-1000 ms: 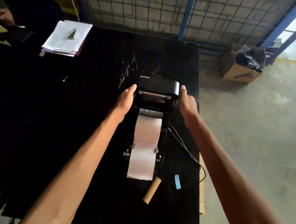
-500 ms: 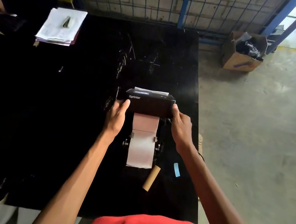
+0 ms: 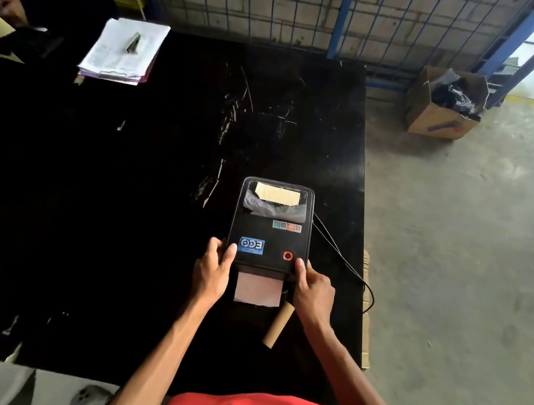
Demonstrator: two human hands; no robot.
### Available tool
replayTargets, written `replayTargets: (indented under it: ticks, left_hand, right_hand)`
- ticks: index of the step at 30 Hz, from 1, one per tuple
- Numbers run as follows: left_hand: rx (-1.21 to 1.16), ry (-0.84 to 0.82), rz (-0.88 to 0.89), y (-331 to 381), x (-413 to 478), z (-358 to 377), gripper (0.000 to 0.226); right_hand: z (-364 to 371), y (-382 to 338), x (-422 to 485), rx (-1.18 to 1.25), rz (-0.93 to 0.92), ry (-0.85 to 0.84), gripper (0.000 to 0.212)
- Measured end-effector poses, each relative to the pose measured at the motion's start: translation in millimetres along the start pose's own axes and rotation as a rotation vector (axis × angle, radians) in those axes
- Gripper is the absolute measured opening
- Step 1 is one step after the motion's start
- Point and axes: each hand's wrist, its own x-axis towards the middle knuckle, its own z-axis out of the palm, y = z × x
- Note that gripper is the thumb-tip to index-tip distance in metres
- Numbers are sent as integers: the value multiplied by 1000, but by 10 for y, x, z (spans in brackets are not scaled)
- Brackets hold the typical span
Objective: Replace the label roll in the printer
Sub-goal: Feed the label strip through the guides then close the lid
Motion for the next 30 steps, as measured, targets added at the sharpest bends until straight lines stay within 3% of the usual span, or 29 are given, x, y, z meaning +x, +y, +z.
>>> replayTargets:
  ticks: [8, 15, 21, 30]
  left_hand:
    - [21, -2, 22, -137, -23, 107, 40]
    - [-102, 17, -10, -195, -28, 151, 37]
    - [-201, 11, -55, -226, -54, 189, 49]
    - [-325, -42, -40, -282, -26, 163, 51]
  right_hand:
    - [71, 142, -21, 59, 3, -45, 51]
    - [46, 163, -17, 320, 94, -182, 71]
    - [79, 179, -44, 342, 64, -167, 80]
    - [84, 220, -39, 396, 66, -198, 75]
